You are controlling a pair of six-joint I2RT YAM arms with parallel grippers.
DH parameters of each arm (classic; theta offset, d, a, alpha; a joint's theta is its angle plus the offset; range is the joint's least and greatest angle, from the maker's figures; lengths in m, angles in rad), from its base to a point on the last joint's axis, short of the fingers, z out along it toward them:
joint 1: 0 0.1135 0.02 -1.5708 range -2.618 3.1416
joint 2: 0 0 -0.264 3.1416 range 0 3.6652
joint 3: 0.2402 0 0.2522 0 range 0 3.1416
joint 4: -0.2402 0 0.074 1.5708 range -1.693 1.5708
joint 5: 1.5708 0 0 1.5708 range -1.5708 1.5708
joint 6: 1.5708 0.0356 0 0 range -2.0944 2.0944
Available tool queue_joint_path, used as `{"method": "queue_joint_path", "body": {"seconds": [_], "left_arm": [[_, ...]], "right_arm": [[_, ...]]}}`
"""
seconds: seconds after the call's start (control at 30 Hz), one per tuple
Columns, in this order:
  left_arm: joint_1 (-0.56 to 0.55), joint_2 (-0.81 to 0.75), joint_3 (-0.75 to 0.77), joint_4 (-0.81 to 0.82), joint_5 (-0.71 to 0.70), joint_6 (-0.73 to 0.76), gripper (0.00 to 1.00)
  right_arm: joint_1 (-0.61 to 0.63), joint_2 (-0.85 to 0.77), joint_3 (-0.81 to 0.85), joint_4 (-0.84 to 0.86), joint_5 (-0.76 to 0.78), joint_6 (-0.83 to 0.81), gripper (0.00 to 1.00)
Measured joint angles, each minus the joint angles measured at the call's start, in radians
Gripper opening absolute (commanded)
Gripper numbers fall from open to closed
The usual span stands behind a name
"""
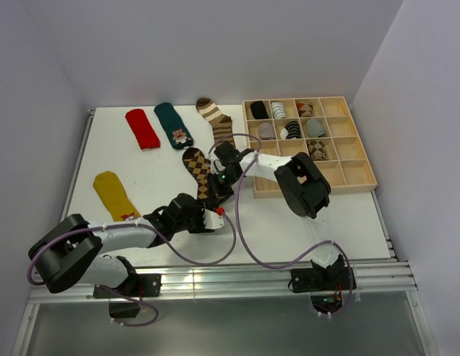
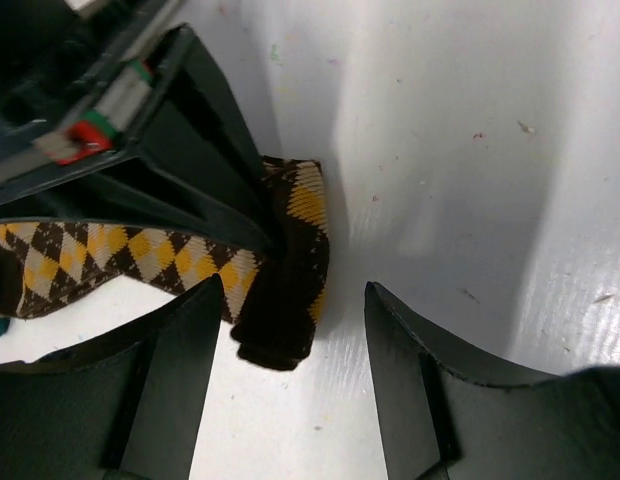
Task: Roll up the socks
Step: Roll the sock at the center of the board.
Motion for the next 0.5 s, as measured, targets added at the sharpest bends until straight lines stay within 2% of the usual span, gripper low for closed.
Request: {"method": "queue_joint_path", "body": {"seconds": [0.13, 0.23, 0.33, 0.37, 0.43, 0.47, 0.5], "left_arm": [[-0.003, 0.053, -0.014, 0.081, -0.014, 0.018, 0.63], [-0.003, 0.097, -0.009, 0.140, -0.029, 0.020, 0.57], [-0.003, 0.135, 0.007, 0.161, -0.033, 0.024, 0.43], [-0.005, 0.145, 0.012, 0.160, -0.034, 0.025, 0.32], [-0.008, 0.158, 0.027, 0.138, -0.033, 0.026, 0.22], [-0.008, 0.167, 0.040, 0.119, -0.031, 0.026, 0.14], [-0.006, 0.175, 0.060, 0.092, -0.024, 0.023, 0.10]], "right_arm": [[-0.001, 0.003, 0.006, -0.012, -0.001, -0.006, 0.05], [-0.002, 0.004, 0.009, -0.019, -0.002, -0.012, 0.05], [-0.003, 0.004, 0.009, -0.022, -0.003, -0.018, 0.05], [-0.004, 0.004, 0.009, -0.023, -0.003, -0.019, 0.05], [-0.007, 0.004, 0.009, -0.026, -0.003, -0.022, 0.05], [-0.011, 0.004, 0.009, -0.028, -0.003, -0.023, 0.05], [-0.016, 0.004, 0.009, -0.029, -0.003, -0.024, 0.06]]}}
